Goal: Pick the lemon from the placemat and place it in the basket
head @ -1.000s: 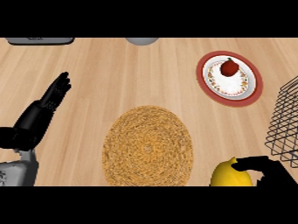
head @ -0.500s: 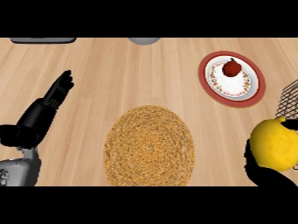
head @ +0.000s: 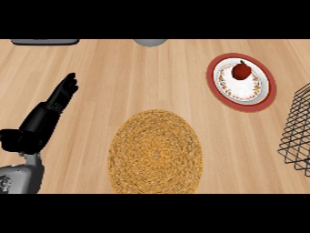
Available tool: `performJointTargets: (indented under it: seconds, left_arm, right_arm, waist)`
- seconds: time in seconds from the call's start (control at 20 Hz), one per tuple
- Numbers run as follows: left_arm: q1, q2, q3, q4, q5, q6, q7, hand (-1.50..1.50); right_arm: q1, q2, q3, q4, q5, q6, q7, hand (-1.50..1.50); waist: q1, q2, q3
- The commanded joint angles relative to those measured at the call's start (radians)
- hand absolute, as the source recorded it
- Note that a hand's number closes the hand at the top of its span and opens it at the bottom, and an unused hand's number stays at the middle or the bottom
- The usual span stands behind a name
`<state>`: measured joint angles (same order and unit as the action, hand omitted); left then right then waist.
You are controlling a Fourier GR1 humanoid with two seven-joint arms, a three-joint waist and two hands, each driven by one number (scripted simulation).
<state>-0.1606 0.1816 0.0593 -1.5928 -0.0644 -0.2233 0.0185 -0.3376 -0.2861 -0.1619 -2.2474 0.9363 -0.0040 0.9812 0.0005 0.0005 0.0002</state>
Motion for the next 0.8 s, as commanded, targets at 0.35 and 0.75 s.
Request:
performJointTargets:
  seconds: [0.35,0.75]
  left_arm:
    - [0.011,0.015,0.018,-0.061,0.022,-0.025,0.056,0.0]
    - [-0.021,-0.007,0.009,-0.072,0.001,-0.006,0.084,0.0]
  right_arm:
    - [0.143,-0.113,-0.385,0.248,-0.355,-0.025,-0.327,1.5]
    - [0.094,-0.169,-0.438,0.532,-0.371,-0.131,-0.542,1.5]
  waist:
    - [-0.005,-0.002,0.001]
    - [0.001,0.0,0.0]
